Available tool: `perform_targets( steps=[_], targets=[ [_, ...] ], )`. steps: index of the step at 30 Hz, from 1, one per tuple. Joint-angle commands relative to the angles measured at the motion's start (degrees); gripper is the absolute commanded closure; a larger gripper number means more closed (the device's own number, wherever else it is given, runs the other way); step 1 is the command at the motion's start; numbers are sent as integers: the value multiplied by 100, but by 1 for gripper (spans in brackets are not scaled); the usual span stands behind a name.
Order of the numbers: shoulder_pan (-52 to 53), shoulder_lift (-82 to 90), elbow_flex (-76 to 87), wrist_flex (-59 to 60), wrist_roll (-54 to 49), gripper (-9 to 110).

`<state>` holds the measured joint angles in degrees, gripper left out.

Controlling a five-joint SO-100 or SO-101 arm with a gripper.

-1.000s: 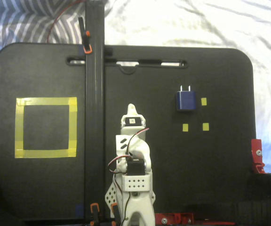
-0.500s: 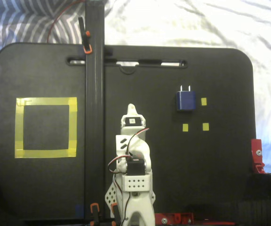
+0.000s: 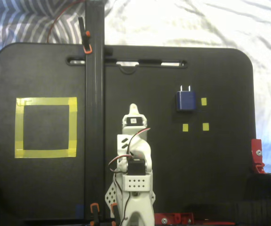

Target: Grasp a block and put it in the designated area.

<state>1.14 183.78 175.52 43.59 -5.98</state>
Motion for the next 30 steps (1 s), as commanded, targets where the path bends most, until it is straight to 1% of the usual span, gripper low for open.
perform_targets(
  steps=[1,8,16,19,24,30],
  targets=[
    [132,-378,-703,-88,-369,102],
    [255,-1582,-1951,-70,-1257,102],
    [299,-3340,-3489,70,-3006,102],
    [343,-4043,-4192,352,-3709,102],
    [431,-5010,-5309,1178,-5106,102],
    [615,-5836,-6021,1793,-6513,102]
  ],
)
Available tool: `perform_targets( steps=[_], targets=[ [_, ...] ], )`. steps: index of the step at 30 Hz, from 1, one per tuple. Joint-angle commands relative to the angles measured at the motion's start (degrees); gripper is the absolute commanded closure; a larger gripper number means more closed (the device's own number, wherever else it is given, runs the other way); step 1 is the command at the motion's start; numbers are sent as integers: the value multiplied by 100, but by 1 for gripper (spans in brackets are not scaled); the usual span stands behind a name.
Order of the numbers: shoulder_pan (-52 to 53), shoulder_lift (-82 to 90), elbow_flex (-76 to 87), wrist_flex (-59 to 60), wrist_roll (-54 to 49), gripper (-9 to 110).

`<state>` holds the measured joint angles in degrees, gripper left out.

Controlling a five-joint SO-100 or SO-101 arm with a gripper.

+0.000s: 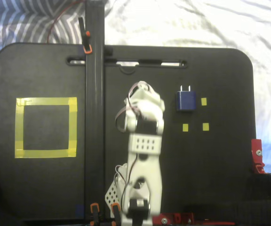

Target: Grasp a block and put it in the designated area.

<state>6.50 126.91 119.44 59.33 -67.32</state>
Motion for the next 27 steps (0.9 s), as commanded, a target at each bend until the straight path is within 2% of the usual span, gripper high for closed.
perform_targets(
  steps=[1,9,15,27],
  targets=[
    [132,-281,-527,369,-659,102],
    [703,-1424,-1600,1644,-2540,102],
    [1257,-2162,-2118,2092,-3788,102],
    [2092,-3577,-3164,2109,-4931,102]
  ],
)
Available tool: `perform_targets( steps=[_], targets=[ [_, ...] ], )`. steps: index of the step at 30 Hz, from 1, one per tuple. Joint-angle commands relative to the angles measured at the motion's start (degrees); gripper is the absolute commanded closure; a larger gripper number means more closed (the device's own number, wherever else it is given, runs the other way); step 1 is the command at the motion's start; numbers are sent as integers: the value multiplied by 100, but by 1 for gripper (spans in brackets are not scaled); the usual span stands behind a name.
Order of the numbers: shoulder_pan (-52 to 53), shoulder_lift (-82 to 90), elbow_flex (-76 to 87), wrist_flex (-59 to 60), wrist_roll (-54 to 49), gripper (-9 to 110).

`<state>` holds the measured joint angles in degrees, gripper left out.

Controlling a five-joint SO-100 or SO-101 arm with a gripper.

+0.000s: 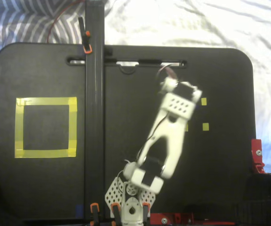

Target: Grasp a block and put it in the designated area.

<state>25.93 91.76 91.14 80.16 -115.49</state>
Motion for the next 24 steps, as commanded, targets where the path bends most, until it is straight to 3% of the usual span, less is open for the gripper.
perform_targets(
  steps=[1,9,24],
  targets=[
    [229,-149,-404,26,-202,102],
    [844,-932,-949,-53,-817,102],
    [1046,-1828,-1160,-782,-870,99]
  ],
)
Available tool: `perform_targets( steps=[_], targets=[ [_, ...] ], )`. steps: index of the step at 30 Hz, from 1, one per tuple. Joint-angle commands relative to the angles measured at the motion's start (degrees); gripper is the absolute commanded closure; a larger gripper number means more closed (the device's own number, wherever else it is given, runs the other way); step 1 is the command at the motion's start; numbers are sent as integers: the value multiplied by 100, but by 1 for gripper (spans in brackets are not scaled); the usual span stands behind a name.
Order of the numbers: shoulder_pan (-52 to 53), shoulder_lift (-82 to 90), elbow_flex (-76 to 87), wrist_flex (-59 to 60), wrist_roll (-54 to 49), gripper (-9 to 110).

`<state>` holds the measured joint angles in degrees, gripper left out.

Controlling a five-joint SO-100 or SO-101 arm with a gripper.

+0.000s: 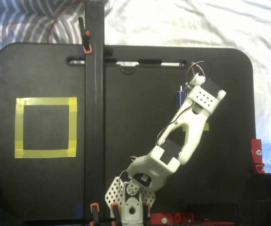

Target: Grasp a block and put it in the designated area.

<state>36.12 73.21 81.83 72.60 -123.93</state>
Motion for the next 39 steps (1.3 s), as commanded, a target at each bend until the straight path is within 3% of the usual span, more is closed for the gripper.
perform_targets(
  steps=[1,3,8,39],
  targets=[
    [26,26,-229,-26,-26,91],
    [44,26,-237,-26,-114,79],
    [62,26,-246,-26,-185,64],
    [132,-914,-255,-598,-290,64]
  ],
)
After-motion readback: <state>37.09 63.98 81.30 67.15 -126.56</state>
